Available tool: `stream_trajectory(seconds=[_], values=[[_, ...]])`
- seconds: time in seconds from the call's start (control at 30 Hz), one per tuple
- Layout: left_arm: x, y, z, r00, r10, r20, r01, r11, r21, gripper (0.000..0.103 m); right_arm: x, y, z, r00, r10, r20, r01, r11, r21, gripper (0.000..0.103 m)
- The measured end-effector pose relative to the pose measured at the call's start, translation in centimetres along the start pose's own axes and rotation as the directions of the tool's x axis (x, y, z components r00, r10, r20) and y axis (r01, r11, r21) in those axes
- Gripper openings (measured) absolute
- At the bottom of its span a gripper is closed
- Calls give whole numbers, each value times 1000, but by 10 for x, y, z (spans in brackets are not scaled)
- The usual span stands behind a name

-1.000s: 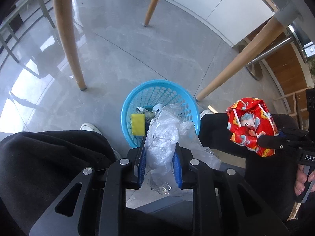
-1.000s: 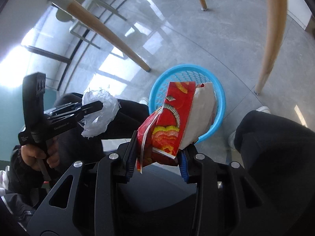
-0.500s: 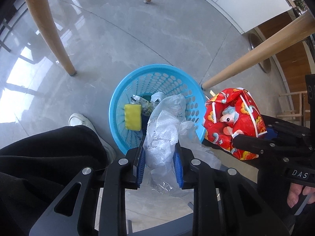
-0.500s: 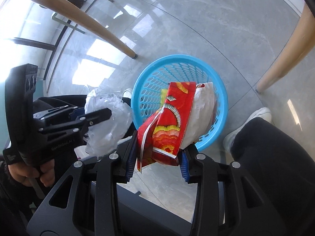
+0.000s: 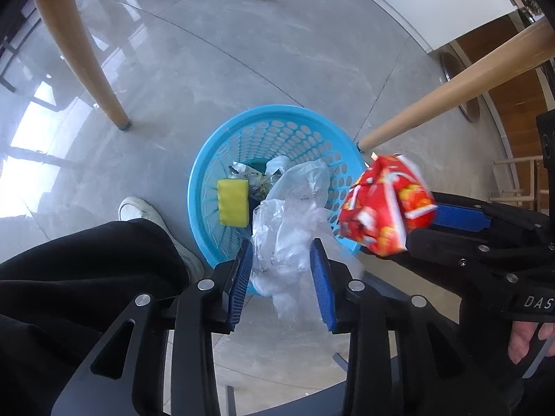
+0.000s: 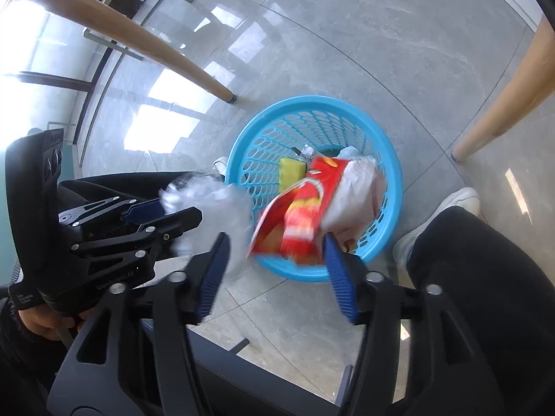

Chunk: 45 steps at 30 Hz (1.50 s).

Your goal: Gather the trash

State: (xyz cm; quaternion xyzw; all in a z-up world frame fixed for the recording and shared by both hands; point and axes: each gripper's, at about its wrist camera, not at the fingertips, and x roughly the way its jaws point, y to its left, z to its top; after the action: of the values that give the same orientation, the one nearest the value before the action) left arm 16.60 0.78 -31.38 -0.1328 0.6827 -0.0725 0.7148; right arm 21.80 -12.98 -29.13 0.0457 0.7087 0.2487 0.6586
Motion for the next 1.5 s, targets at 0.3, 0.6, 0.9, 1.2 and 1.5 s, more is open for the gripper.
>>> stream_trajectory(seconds=[0.3,0.6,0.9,1.2,1.5], values=[[2,7,-2,999,34,-31,-35,999,-40,97,-14,0,0,995,-76,60,76,997,-4,94],[-11,7,-8,996,89,-2,-89,996,-31,97,-26,2,-16,992,-96,82,97,995,-11,94],[-48,-1,-27,992,71,100,-73,997,21,97,-55,18,-50,989,-37,141,44,998,-44,94],[-97,-18,-61,978,34,208,-54,994,93,97,-102,27,-95,966,33,257,-6,994,-108,94],[-124,-34,-84,963,-13,268,-20,992,121,97,-128,27,-125,921,89,378,-27,986,-166,94]])
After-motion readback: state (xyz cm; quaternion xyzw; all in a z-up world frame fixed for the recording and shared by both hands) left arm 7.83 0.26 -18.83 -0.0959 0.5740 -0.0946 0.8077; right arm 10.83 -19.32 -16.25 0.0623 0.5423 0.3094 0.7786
